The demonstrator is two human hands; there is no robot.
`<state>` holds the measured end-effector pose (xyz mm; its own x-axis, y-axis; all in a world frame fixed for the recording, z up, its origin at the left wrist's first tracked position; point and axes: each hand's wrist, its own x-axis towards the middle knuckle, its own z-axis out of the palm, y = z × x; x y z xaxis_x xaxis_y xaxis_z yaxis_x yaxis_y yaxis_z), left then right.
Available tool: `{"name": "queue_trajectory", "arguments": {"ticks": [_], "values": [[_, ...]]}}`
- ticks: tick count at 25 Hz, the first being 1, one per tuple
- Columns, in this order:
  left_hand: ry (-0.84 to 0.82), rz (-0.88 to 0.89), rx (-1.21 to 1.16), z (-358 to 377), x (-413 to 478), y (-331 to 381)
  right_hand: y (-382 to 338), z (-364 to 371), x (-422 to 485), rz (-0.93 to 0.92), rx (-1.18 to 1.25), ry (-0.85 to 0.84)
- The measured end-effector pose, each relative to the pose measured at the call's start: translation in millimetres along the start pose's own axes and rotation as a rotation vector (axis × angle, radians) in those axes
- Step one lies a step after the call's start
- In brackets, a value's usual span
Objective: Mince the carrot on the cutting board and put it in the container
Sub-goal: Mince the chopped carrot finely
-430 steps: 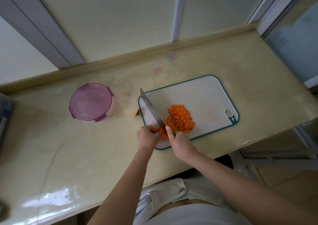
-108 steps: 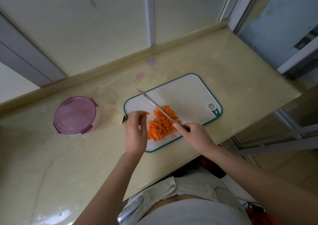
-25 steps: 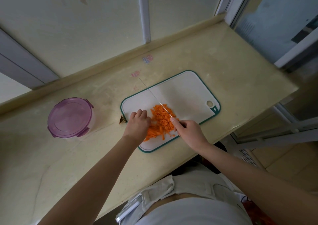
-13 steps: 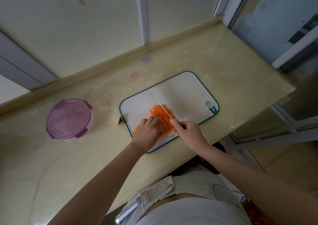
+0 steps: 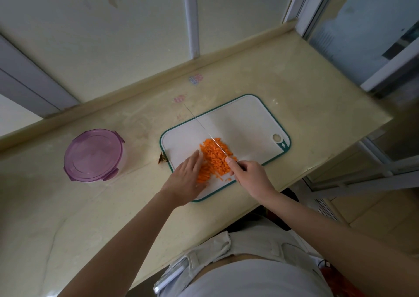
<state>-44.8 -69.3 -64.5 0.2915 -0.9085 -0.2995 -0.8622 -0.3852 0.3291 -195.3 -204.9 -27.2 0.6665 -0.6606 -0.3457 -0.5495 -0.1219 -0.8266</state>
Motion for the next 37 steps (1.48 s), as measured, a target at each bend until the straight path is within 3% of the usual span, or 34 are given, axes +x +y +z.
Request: {"name": "queue_trajectory", "arguments": {"ticks": [3, 7, 11, 15, 25, 37], "values": [[-0.037, -0.006, 0.159, 8, 0, 3, -2, 4, -1, 0.036, 0.01, -0.002], [0.132, -0.052, 0.082, 16, 2, 17, -6, 8, -6, 0.091, 0.095, -0.047], [0.182, -0.099, 0.147, 21, 0, 23, -7, 12, -8, 0.131, 0.113, -0.079], [0.35, 0.017, 0.202, 24, 4, 30, -7, 11, -6, 0.133, 0.13, -0.052], [0.165, -0.02, 0.32, 16, 20, 45, -4, 8, -1, 0.138, 0.149, -0.025], [0.16, 0.052, 0.426, 13, 14, 33, -7, 3, -3, 0.112, 0.113, -0.025]]}}
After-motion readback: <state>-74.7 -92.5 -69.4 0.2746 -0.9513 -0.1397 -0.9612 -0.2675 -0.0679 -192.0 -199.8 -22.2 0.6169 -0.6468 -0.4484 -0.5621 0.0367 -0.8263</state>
